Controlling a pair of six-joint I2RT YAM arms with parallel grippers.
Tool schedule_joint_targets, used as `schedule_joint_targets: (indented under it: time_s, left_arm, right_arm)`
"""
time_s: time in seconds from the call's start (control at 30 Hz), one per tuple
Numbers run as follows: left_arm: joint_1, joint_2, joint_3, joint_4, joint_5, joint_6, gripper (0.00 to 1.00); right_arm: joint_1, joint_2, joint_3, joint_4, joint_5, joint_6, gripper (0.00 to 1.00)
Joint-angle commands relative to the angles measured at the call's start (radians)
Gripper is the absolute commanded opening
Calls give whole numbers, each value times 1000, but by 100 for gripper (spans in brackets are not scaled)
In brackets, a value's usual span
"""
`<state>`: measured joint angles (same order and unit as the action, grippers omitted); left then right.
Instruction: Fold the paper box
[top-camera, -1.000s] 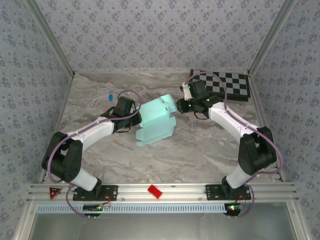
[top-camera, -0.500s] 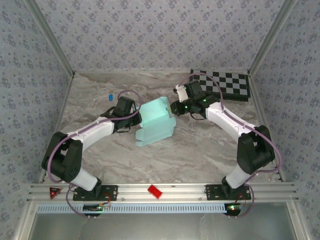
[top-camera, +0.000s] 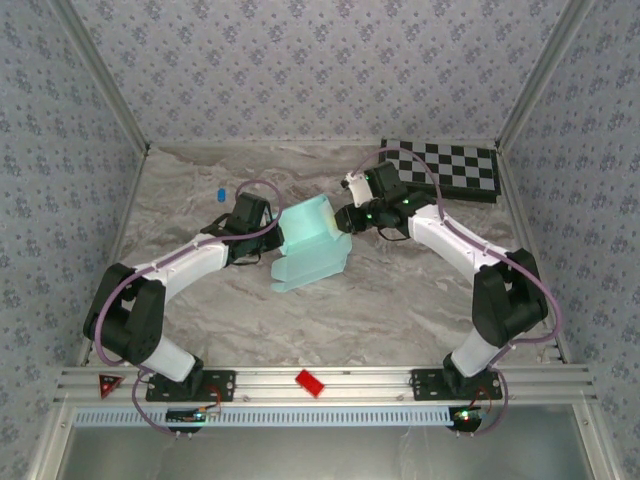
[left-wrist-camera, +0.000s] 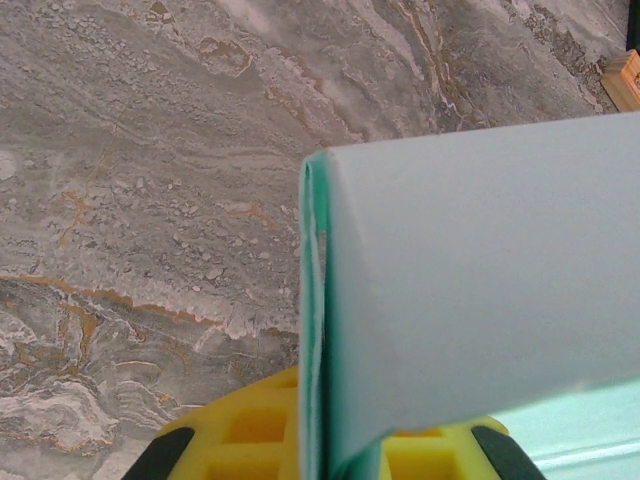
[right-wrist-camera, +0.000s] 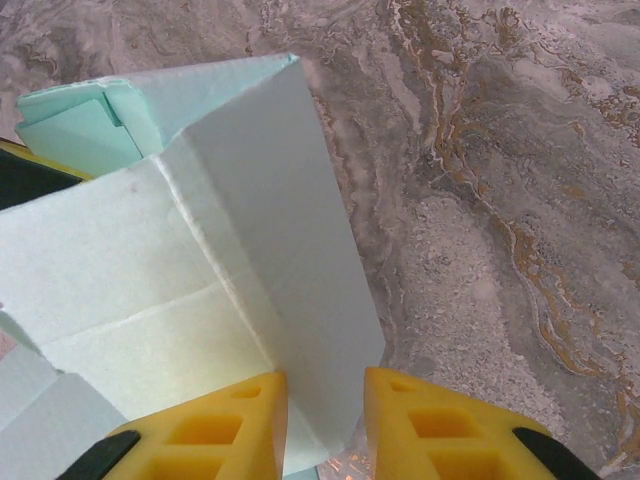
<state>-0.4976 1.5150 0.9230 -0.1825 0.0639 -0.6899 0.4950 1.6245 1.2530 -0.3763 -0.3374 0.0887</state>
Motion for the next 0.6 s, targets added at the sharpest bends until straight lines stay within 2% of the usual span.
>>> schedule_joint_targets:
  time_s: [0.0, 0.3, 0.57]
  left_arm:
    - [-6, 7, 29, 21, 31, 12, 0]
    - [-7, 11, 33, 20, 33, 13, 0]
    - [-7, 6, 37, 20, 45, 13, 0]
  right_arm:
    - [13, 13, 39, -12, -39, -17, 29]
    - [28, 30, 53, -31, -71, -33, 30]
    - [34, 52, 59, -37, -26, -38, 39]
